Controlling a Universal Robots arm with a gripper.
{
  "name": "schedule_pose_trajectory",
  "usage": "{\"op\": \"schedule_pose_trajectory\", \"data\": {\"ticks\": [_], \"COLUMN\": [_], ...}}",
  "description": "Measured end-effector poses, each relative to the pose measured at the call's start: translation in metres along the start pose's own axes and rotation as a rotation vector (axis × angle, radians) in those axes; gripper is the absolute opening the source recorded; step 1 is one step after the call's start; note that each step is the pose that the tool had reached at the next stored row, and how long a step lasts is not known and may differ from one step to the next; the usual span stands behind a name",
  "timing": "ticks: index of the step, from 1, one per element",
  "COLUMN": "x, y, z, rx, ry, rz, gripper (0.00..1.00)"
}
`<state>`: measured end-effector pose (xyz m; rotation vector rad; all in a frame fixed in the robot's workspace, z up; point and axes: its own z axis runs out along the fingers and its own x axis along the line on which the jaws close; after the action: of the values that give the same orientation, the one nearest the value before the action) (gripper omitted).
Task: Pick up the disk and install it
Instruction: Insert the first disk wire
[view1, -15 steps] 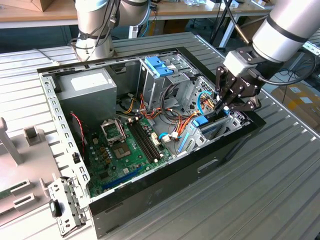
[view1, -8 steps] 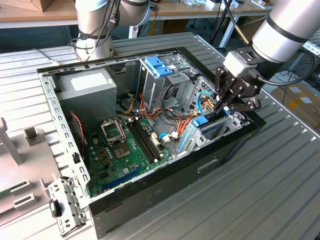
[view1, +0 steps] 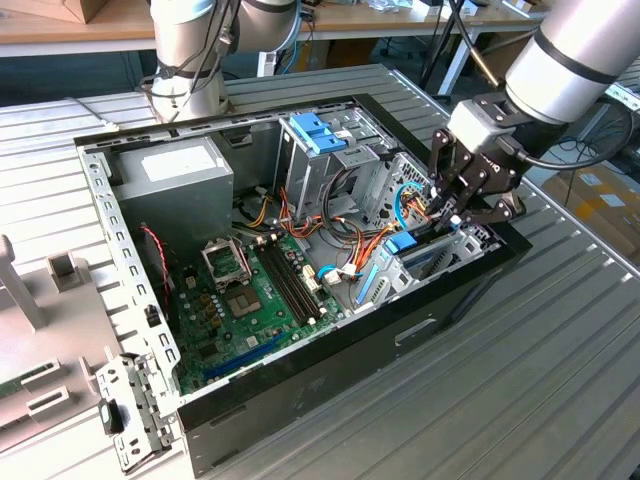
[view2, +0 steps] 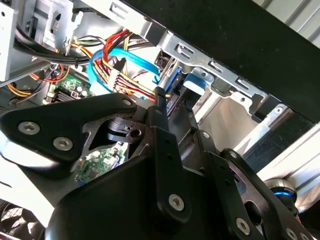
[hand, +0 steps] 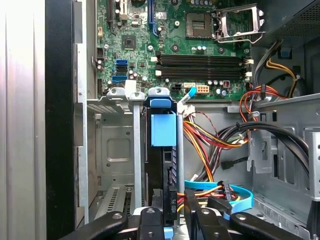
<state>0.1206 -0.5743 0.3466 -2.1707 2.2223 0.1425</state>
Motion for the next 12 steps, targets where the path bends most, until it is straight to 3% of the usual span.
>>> {"op": "schedule_pose_trajectory", "data": {"ticks": [6,9,10,11,12], "x": [-0.0012,-0.0013,-0.0013,-0.0012,-0.0011], "y": [0.0006,0.0006,0.0007,0.0006,0.0006], "z": [-0.0134,-0.0146,-0.0142,-0.0134,-0.0125], "rx": [-0.0002,-0.0002,-0.0005,-0.0010,-0.0015], "ry": [-0.0051,-0.0070,-0.0092,-0.0113,-0.0125], "rz": [0.000,0.000,0.000,0.000,0.000], "gripper": [0.31,0.31,0.23,0.23,0.16]}}
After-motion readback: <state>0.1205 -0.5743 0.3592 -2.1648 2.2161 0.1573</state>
